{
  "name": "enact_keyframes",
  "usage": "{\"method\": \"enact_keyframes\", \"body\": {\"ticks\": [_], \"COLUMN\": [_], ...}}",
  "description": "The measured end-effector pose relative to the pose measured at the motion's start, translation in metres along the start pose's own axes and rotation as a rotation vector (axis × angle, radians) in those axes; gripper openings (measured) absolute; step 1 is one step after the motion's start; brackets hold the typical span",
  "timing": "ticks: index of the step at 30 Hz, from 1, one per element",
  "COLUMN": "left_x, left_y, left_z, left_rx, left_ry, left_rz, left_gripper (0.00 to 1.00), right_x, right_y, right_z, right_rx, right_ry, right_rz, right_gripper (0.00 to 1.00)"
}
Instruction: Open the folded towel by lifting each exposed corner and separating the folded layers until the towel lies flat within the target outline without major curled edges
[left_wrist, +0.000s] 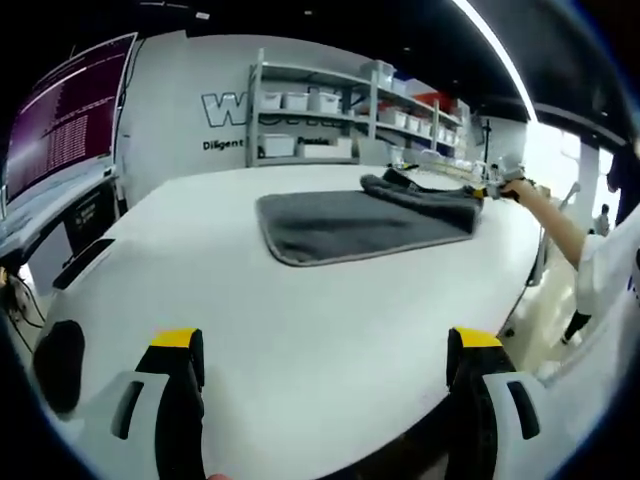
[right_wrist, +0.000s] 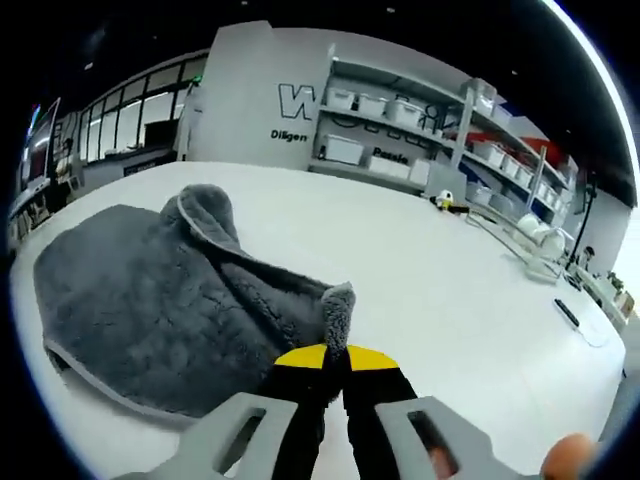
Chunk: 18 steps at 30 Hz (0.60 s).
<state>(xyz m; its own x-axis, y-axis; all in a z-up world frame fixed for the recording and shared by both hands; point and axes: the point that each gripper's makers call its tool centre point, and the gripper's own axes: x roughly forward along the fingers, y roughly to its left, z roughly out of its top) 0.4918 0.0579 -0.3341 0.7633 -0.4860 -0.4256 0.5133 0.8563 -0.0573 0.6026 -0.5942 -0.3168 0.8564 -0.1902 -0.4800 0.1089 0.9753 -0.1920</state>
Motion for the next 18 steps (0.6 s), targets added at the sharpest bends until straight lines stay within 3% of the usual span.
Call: {"method": "enact_keyframes", "body": {"ticks": [8,18], "left_x": [0.001,0.004], "left_y": [0.000,-0.003], "left_z": [-0.002,-0.002], "left_rx": [-0.001,0.002], "left_ry": [0.005,0.010], "left_rz": [-0.002,-0.010], "left_gripper": [0.99,0.99], "right_x": [-0.012,-0.045], "right_y": [-0.037,-0.052], "right_z": [-0.041,-0.078], "right_rx": [0.064,0.136], "right_ry": [0.048,0.051], "right_rz": [-0.078,-0.121], "right_gripper": [0.00,0.01]}}
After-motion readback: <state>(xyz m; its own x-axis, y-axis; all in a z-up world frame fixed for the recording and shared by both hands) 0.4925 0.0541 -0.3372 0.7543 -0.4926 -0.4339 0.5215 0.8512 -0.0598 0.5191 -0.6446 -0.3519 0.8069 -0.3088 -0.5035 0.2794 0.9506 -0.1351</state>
